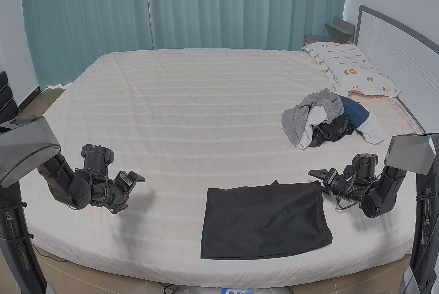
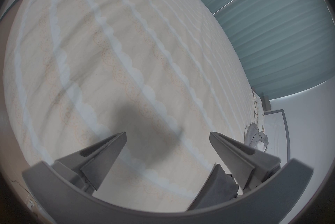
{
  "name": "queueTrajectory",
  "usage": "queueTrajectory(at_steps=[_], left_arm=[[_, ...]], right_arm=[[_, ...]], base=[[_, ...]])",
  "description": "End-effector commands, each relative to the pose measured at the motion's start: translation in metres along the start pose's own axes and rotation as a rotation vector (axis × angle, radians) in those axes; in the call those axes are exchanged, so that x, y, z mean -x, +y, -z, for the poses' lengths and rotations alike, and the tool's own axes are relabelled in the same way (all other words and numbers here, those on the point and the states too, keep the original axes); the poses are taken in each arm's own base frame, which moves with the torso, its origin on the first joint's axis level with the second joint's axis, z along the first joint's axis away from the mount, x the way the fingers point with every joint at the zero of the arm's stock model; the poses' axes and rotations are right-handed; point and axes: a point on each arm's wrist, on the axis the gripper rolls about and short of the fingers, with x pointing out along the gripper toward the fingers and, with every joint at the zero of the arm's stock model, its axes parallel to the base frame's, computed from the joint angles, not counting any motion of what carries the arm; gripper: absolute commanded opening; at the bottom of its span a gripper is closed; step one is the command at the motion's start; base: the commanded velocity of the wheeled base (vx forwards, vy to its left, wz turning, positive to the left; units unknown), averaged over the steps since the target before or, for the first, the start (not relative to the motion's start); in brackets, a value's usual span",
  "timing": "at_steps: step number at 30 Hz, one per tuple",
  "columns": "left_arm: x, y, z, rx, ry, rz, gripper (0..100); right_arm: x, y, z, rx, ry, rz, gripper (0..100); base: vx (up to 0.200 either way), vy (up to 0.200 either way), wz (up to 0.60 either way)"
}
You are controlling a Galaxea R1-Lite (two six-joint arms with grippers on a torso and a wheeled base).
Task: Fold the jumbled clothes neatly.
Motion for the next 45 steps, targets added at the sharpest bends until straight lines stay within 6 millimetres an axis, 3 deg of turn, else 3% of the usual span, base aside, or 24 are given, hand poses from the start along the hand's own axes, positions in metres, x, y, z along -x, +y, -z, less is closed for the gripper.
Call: queueTrajectory(at_steps=[1, 5, 17, 29, 45], left_arm=[[0.0, 0.0, 0.0, 0.002, 0.0, 0.0, 100], [0.002, 0.0, 0.0, 0.004, -0.001, 0.001, 100], [0.002, 0.001, 0.001, 0.005, 0.002, 0.0, 100], [-0.003, -0.015, -0.004, 0.04, -0.012, 0.043, 100], [-0.006, -0.03, 0.007, 0.022, 0.015, 0.081, 100]], right_arm=[[0.004, -0.002, 0.0, -0.019, -0.001, 0.012, 100], [0.01, 0.0, -0.001, -0.052, -0.003, 0.011, 100], [0.012, -0.002, -0.001, -0.07, -0.004, 0.019, 100], [0.011, -0.001, 0.0, -0.069, -0.004, 0.02, 100], [0.012, -0.002, 0.002, -0.062, -0.029, -0.007, 100]], base=[[0.0, 0.0, 0.0], [0.0, 0.0, 0.0], [-0.2, 0.0, 0.0], [0.0, 0.0, 0.0], [0.0, -0.2, 0.0]])
